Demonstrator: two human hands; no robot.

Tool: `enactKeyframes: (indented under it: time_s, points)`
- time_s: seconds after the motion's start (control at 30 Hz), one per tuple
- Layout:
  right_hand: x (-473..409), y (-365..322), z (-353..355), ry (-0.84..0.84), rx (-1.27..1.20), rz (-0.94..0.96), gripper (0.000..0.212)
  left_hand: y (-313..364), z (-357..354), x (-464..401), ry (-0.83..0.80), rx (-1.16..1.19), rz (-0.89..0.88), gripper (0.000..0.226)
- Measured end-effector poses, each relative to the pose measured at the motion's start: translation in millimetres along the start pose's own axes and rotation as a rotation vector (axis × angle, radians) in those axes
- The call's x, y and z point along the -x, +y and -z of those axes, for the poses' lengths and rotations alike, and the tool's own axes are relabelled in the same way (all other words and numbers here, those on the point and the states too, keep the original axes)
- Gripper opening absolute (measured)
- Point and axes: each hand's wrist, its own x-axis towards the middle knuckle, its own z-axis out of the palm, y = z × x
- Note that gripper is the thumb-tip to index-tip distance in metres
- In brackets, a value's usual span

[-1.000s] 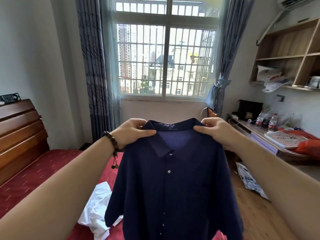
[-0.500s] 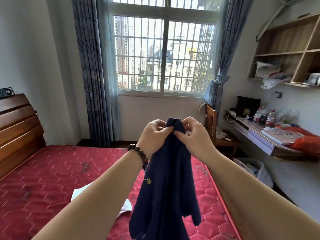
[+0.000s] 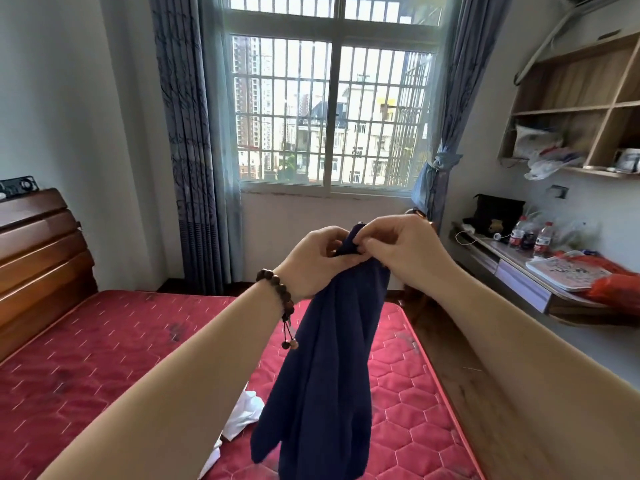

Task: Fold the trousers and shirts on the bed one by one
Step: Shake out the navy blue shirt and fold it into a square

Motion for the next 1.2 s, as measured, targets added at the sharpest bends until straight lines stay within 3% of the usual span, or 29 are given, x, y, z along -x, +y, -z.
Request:
enactKeyframes:
  time_s: [0.1,0.17,0.27,0.4,0.63,0.8,0.93,1.1,1.2]
  points:
    - [-11.8,-1.5,22.6,-0.022,0.179,0.120,0.031,7.0,10.9,-4.6,0.002,-0.060,-0.032,0.018]
    - [-23.9,-4.5,34.1,-0.248,0.226,0.164,0.041,11.7,14.7,-4.6,-0.026,-0.084,-0.063,0.014]
    - [-35.7,-10.6,34.9,-0.472,0.124,0.128,0.027,16.4,16.9,-3.7,0.055,-0.096,-0.102,0.010]
    - [-41.3,-7.1,32.0,-0.420,-0.051,0.102,0.022,10.5,23.1,3.5,0.196,-0.148,-0.179,0.024]
    - [-51.5,-7.4,44.8,-0.375,0.043,0.149,0.018,-24.8,32.5,26.3,0.123,-0.483,-0.234,0.018]
    - [-55.1,-10.2,55.6,-0.444,0.146,0.123,0.015,-37.7,34.7,32.6,0.194,-0.523,-0.262,0.005]
    - [-52.9,-10.9,58.1,-0.449,0.148,0.113,0.006,-40.2,27.8,34.3,0.120,-0.512,-0.277,0.005]
    - [-49.9,-1.6,61.8,-0.377,0.368,0.112,0.004,-38.9,26.1,30.7,0.161,-0.422,-0.244,0.029]
    - [-47.7,3.9,63.4,-0.264,0.376,0.090,0.005,-37.2,28.3,28.9,0.190,-0.382,-0.225,0.045]
